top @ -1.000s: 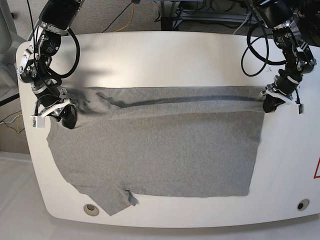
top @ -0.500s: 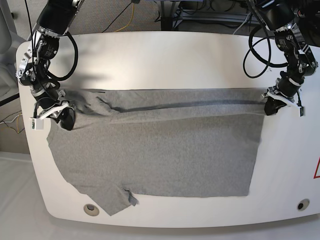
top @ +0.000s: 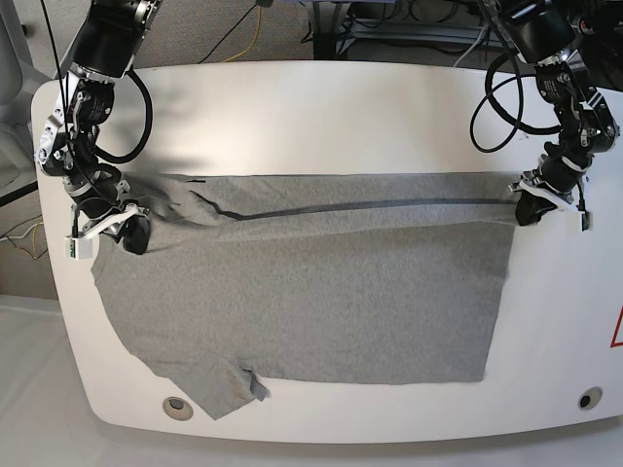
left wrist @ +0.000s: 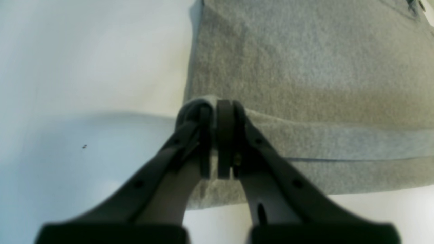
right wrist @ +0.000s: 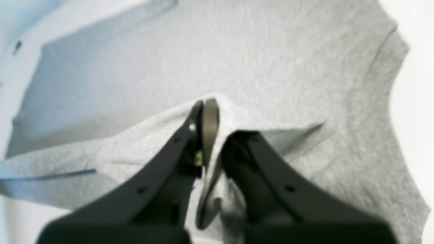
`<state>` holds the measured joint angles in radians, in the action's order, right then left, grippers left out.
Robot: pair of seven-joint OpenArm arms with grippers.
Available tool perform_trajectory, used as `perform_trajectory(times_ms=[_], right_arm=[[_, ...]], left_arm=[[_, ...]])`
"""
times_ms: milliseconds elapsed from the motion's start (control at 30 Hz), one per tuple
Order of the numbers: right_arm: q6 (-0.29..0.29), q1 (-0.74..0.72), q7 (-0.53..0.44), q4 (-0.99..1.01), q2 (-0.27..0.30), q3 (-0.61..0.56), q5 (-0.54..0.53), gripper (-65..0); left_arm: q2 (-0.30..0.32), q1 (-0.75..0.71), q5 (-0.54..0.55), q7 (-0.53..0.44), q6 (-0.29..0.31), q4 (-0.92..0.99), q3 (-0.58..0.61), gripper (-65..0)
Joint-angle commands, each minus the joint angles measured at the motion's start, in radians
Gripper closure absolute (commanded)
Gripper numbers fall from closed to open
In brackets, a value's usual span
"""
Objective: Fold the T-shirt properly
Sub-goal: 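Lift the shoulder edges with both grippers and drag them toward the hem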
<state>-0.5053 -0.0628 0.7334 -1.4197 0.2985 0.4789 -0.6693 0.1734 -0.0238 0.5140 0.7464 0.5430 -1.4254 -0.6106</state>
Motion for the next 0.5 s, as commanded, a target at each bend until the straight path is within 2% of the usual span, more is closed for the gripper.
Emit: perform_trajectory(times_ms=[0,167,267,333,467], right_arm=[[-0.001,-0.023,-0.04,-0.024,0.021,-0.008,0.007,-0.7],[0.001,-0.029,-0.039,-0.033,0.018,-0.018,0.036,-4.1],[0.003,-0.036,-0.039,-0.039,0.017,-0.014,0.053,-9.0],[0.004,-0.038,-0.038,-0.042,0.018,-0.014,0.069,-13.9],[0.004,-0.044,-0.043,-0.047,0.021,-0.018,0.112,-28.0]], left_arm=[[0.017,0.017,-0.007,-0.031,0.005,-0.01,-0.004,0.0],[0.022,0.015,-0.009,-0.036,0.003,0.004,0.015,-0.3],[0.03,0.015,-0.001,-0.043,-0.001,0.01,0.03,-5.2],[0.035,0.016,0.002,-0.047,-0.001,0.011,0.035,-9.2],[0.041,0.018,-0.004,-0.052,-0.002,0.008,0.042,-18.9]])
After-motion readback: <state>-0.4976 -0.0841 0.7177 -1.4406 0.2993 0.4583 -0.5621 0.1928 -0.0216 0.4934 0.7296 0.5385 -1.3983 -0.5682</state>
